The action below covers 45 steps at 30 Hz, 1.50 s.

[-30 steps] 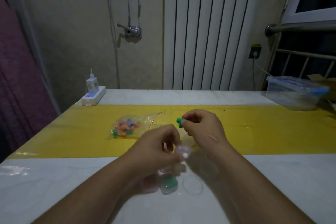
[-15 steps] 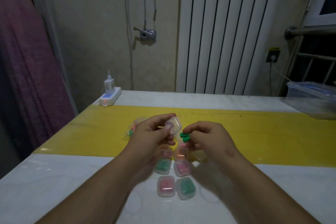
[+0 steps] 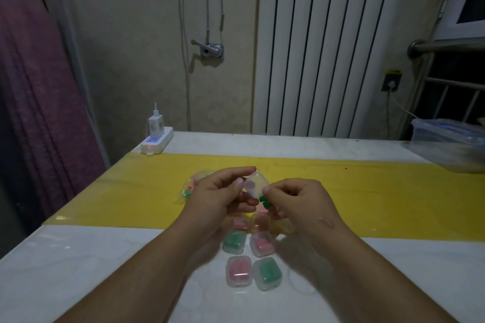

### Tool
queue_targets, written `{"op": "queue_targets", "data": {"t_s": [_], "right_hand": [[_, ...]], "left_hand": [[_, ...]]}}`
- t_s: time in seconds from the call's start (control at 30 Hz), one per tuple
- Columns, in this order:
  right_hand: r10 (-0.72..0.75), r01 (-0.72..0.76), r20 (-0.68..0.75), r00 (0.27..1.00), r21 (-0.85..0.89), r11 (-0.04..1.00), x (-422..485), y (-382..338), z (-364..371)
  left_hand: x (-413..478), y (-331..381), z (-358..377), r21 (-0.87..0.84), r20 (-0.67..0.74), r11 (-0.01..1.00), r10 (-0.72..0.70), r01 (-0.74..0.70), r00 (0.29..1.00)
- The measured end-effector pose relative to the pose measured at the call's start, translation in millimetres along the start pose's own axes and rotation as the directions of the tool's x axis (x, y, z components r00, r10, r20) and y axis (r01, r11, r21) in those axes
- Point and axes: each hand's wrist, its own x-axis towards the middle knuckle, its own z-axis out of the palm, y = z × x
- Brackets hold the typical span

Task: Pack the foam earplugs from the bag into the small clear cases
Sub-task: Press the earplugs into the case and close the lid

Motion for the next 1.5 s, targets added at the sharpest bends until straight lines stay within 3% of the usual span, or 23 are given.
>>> {"op": "queue_targets", "data": {"t_s": [0.1, 0.37, 0.6, 0.93, 1.2, 1.5], "right_hand": [[0.022, -0.022, -0.004, 1.000, 0.057, 0.998, 1, 0, -1], [0.011, -0.010, -0.020, 1.000, 0.073, 0.997, 3, 2, -2], [0.073, -0.060, -0.064, 0.995, 0.173, 0.983, 6, 3, -3], [0.091, -0.087, -0.020, 0.996, 0.167, 0.982, 7, 6, -1], [0.183, -0.208, 0.129, 0.975, 0.214, 0.954, -3, 1, 4], [0.100, -0.112, 0.077, 0.992, 0.164, 0.980, 1, 2, 0]], "left_hand": [[0, 1, -1, 0.019, 0.032, 0.999, 0.033, -0.034, 0.999], [-9, 2, 3, -0.069, 0.130, 0.996, -0.051, 0.060, 0.990], [-4, 0, 1, -0.030, 0.009, 1.000, -0.004, 0.004, 1.000], [-3, -2, 2, -0.008, 0.000, 1.000, -0.007, 0.007, 1.000], [-6, 0, 2, 0.033, 0.043, 0.999, -0.006, 0.005, 0.999], [-6, 3, 4, -0.009, 0.027, 1.000, -0.018, 0.018, 0.999]]}}
